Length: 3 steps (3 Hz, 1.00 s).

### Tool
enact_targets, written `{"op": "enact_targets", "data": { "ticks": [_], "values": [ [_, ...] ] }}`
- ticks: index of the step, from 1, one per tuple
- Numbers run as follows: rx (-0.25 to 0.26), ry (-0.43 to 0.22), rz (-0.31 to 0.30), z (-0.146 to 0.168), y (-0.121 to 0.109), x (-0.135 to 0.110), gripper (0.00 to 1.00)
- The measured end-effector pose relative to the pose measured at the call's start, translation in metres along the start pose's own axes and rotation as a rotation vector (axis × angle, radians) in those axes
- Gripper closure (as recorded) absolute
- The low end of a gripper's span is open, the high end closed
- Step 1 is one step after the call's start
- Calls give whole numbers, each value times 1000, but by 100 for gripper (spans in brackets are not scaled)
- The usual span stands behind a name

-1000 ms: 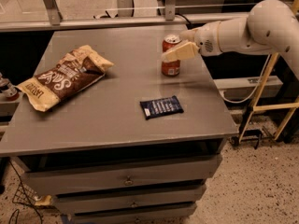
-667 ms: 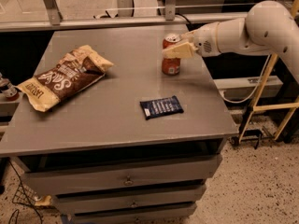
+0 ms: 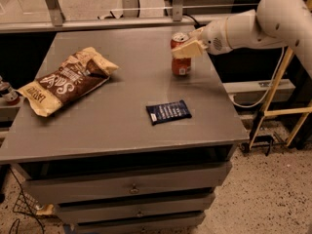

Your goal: Knock coke can over

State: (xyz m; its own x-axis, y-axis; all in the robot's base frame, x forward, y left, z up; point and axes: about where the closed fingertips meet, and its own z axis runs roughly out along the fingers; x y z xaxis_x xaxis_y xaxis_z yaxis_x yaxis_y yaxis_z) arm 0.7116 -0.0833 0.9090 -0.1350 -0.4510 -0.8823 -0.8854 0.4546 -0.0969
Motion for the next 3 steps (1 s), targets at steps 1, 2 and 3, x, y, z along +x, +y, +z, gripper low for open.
{"op": "enact_targets", "data": {
  "ticks": [1, 2, 3],
  "values": [
    [18, 173, -136, -16, -4, -4, 100],
    [32, 371, -266, -23, -4, -3, 100],
    [-46, 569, -418, -14, 3, 8, 100]
  ]
}}
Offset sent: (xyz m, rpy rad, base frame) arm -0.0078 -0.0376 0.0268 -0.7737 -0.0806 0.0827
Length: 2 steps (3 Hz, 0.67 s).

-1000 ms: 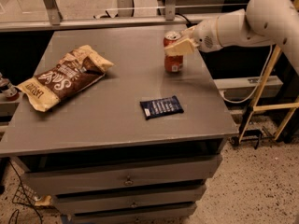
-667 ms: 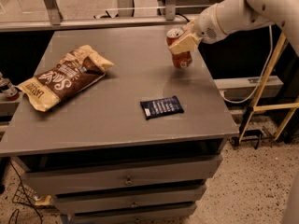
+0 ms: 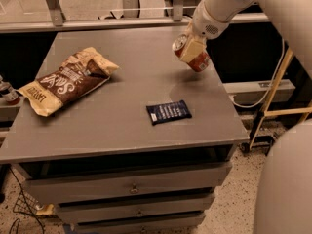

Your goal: Knock coke can over

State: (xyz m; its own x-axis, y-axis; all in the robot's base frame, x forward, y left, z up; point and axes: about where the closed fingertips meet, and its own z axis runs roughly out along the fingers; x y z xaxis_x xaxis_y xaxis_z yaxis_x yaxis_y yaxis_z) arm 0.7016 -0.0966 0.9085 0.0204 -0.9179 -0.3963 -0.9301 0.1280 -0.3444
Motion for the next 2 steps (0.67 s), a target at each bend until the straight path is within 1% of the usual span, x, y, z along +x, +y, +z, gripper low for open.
{"op": "enact_targets", "data": {
  "ticks": [1, 2],
  "values": [
    [-123, 68, -137, 22, 15, -4, 100],
    [-224, 61, -230, 39, 27, -13, 100]
  ]
}}
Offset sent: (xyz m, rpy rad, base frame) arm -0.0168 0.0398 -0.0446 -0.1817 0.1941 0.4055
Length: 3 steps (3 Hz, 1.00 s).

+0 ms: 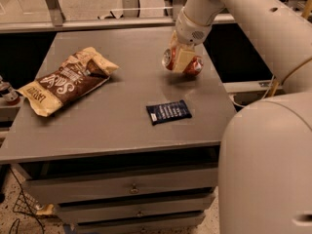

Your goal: Knock coke can over

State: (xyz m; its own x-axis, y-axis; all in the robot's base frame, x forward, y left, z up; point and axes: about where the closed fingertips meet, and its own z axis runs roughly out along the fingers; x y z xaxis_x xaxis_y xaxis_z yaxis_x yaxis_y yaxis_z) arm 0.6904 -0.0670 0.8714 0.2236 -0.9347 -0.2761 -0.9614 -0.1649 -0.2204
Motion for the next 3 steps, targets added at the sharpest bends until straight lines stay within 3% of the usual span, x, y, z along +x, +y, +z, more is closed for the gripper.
{"op": "enact_targets", "data": {
  "ticks": [2, 3],
  "values": [
    [-138, -40, -127, 32, 7, -21, 100],
    [-124, -44, -128, 36, 3, -22, 82]
  ]
}}
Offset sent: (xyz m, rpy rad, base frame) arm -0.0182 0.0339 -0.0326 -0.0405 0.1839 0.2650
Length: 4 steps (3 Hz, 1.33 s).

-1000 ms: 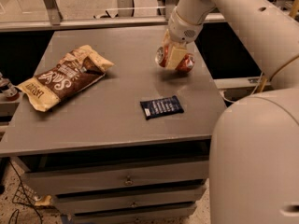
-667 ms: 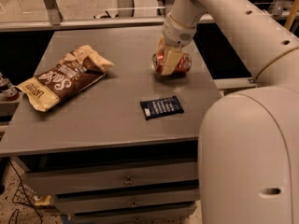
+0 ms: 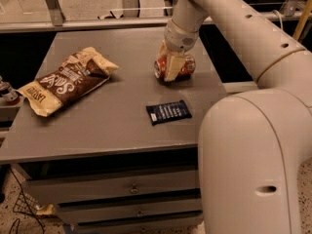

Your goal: Knock coke can over

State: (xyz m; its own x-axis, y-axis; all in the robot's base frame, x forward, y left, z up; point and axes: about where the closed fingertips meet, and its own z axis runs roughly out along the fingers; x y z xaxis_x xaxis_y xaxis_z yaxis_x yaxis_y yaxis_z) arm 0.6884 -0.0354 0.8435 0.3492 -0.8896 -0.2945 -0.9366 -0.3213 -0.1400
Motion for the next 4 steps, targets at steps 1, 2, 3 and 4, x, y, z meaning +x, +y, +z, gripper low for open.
{"op": "enact_targets", "data": {
  "ticks": [1, 2, 3, 4],
  "values": [
    [13, -3, -1, 4, -5, -1, 59],
    [22, -5, -1, 7, -9, -2, 36],
    [29, -7, -2, 11, -12, -2, 12],
    [41, -7, 1, 10, -14, -1, 0]
  ]
}}
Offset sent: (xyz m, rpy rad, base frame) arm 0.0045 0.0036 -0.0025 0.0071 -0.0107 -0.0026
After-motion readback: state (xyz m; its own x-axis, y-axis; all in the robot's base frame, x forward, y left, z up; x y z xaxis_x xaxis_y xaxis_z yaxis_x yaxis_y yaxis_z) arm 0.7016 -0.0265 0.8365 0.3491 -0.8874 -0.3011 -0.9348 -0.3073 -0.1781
